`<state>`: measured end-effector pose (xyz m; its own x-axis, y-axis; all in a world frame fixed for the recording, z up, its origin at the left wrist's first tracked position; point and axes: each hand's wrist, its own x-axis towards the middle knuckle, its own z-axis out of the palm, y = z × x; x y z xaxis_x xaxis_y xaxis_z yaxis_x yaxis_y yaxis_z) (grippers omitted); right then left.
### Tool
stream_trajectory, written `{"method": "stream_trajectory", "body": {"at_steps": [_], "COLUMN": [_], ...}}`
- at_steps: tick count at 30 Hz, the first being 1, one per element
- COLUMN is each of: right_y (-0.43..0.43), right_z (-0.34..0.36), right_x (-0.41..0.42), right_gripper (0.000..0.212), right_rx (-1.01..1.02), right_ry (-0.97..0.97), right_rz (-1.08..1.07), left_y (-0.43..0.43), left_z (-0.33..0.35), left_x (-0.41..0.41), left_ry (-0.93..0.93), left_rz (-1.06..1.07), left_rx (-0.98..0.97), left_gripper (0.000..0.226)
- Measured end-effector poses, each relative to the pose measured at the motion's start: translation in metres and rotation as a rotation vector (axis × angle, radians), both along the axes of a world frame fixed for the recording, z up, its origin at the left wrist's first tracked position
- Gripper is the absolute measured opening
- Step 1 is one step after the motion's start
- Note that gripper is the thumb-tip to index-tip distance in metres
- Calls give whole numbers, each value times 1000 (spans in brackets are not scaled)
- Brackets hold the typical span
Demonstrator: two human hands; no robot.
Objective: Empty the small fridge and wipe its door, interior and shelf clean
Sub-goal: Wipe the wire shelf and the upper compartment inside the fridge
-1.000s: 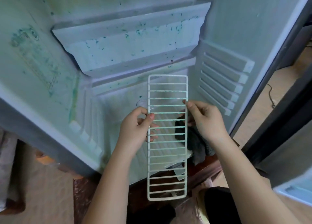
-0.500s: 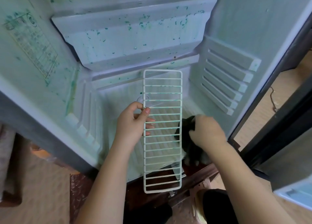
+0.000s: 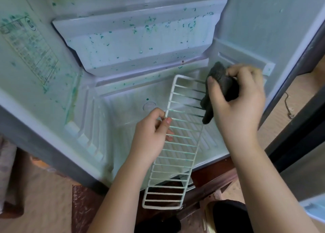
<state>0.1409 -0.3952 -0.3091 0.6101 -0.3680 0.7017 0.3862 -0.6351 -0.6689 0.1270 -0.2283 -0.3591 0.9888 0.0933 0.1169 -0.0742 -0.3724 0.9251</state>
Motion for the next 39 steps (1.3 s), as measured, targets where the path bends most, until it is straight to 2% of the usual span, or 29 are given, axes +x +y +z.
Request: {"method": "stream_trajectory", "body": {"at_steps": [4,6,12,16,23,35,39], "right_y": [21,30,32,26,21,3,-17], "right_z": [-23,-33,-37,-42,-46,-44,-55], "right_x": [12,12,11,16,18,20,27], "right_gripper": [28,35,16,14,17,17,18], "right_rx": [-75,-98,-143,-140,-158,-262,-269], "right_ry": [116,106,-52,-2,74,127,265], "right_rz": [114,179,137,165,190,215,185], "left_y": [-17,-19,-21,-24,-18,-25,-18], "left_z": [-4,-5,-6,-9,-13,-8,-1], "left_x": [-7,-6,-9,-10,-6,-13,-12], "left_ry": [-156,-193,-261,-342,-456,-228,-243], "left_rz": [-27,5,12,30,12,39,97], "left_rx": [230,268,324,337,410,176,128], "left_gripper": [22,24,31,18,24,20,20]}}
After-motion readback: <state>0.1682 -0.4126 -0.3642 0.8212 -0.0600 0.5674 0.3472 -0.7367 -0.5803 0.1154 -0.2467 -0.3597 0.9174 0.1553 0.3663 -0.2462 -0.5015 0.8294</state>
